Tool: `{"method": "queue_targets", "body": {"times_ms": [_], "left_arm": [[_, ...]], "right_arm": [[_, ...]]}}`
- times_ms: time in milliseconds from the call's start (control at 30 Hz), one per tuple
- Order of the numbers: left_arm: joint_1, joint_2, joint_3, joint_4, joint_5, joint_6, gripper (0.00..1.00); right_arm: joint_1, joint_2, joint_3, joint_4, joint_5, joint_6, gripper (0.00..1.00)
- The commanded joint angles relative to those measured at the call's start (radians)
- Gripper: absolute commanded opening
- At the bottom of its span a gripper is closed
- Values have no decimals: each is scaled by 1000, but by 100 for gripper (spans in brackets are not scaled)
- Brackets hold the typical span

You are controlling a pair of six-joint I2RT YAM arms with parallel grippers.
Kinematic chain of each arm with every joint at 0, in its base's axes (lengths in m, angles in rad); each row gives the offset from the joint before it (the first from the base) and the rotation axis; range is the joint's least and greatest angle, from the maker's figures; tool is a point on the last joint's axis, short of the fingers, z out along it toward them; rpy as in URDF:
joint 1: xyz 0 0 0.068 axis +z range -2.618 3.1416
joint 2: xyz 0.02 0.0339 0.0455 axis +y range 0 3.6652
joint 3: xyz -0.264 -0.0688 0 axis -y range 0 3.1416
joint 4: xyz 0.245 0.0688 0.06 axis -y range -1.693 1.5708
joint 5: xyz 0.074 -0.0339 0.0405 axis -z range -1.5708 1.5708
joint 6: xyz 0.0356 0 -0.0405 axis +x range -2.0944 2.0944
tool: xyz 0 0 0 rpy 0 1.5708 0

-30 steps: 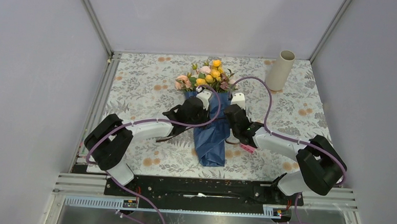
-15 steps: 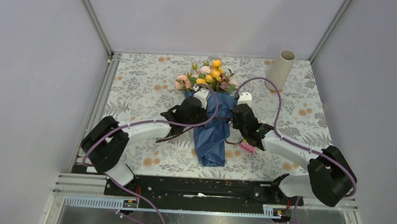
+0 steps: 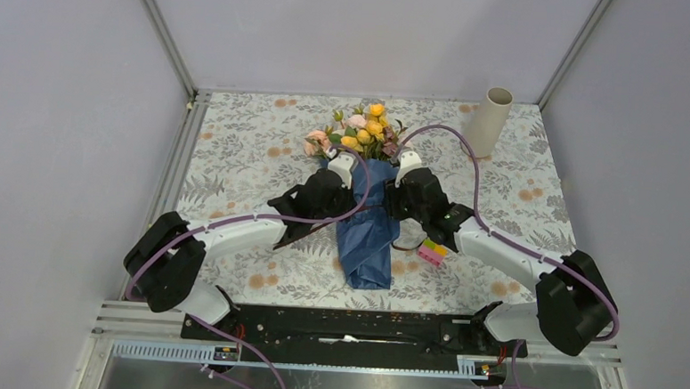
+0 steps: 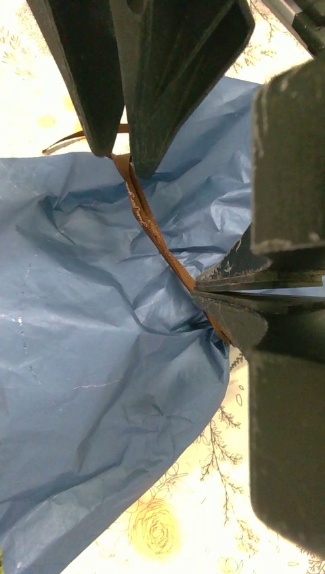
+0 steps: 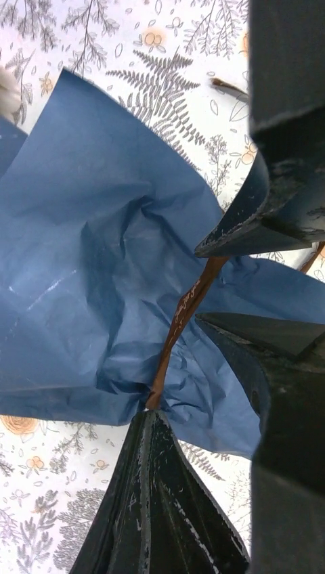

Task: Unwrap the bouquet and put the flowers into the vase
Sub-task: Untie the ribbon from the wrapping paper.

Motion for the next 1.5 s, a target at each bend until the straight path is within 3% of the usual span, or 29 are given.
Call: {"method": "queue_targets", "body": {"times_ms": [0,167,267,933,1267,1467], "left_arm": [[-4,-8,-8,55,25,11,11],[-2,11,-4,54,-2,10,37],[0,15,-3,62,3,3,44],[5,85,31,74,14,-14,46],[5,108,46,82,14,-35,33],[5,90,54,78,13,-30,39]], "right_arm": [[-14,33,53,-17,-80,-32,44],[-39,58,63,-19,-125,-38,44],[-49,73,71,-29,-152,-40,45],[-58,101,110,-47,-147,-67,47],[-58,117,113,-51,-153,-83,47],[-59,126,114,-51,-159,-85,47]]}}
